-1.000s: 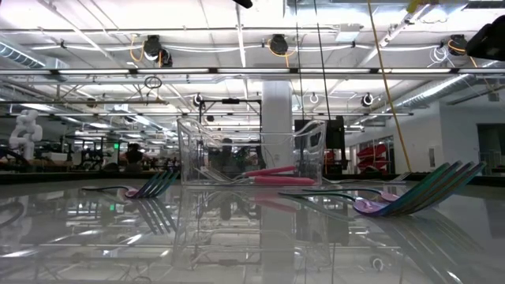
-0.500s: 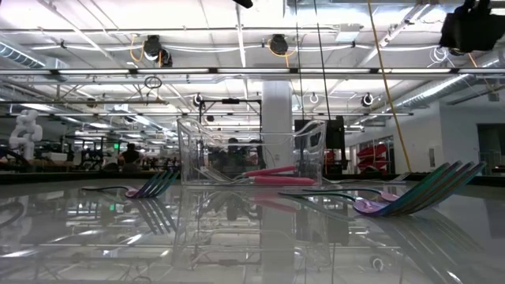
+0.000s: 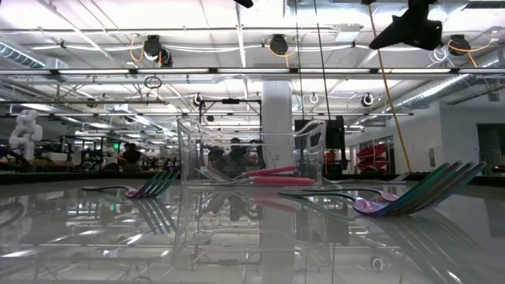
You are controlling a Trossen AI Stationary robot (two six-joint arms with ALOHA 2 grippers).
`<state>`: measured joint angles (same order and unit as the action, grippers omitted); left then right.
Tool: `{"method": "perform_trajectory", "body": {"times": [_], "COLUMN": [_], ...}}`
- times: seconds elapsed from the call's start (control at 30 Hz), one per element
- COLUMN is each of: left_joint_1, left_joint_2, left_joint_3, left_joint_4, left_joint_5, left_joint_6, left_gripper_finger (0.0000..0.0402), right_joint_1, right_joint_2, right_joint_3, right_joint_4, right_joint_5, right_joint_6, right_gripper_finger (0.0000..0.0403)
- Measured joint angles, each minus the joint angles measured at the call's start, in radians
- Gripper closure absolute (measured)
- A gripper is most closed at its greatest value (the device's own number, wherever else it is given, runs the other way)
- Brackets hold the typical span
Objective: Sort silverware by color (type)
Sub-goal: Put the black fork into the right transparent bin
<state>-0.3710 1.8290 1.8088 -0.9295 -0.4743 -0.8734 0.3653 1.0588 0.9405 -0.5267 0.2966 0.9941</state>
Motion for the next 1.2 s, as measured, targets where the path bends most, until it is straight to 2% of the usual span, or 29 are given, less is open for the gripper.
{"method": "perform_trajectory", "body": {"times": [0.17,0.4,0.63,0.87,1.03,1.2], "left_joint_1": [0.0,0.0,0.016,0.031,0.031,0.048], "left_joint_2": [0.0,0.002,0.012,0.018,0.018,0.018], "left_joint_3": [0.0,0.0,0.0,-0.001,-0.001,-0.001], "left_joint_4": [0.0,0.001,0.002,0.004,0.004,0.003], "left_joint_5": [0.002,0.037,0.088,0.103,0.106,0.104], "left_joint_6": [0.0,0.042,0.12,0.028,0.016,0.014], "left_gripper_finger": [0.0153,0.0153,0.0153,0.0153,0.0153,0.0153], "right_joint_1": [-0.052,-0.123,-0.204,-0.33,-0.427,-0.546], "right_joint_2": [0.019,0.021,0.021,0.041,0.071,0.098], "right_joint_3": [0.0,0.016,0.034,0.034,0.034,0.034], "right_joint_4": [0.006,-0.003,-0.076,-0.19,-0.191,-0.19], "right_joint_5": [0.031,-0.064,-0.064,-0.014,-0.016,-0.167], "right_joint_6": [-0.081,-0.175,-0.309,-0.603,-0.872,-1.101], "right_gripper_finger": [0.0111,0.0116,0.0117,0.0117,0.0117,0.0117]}}
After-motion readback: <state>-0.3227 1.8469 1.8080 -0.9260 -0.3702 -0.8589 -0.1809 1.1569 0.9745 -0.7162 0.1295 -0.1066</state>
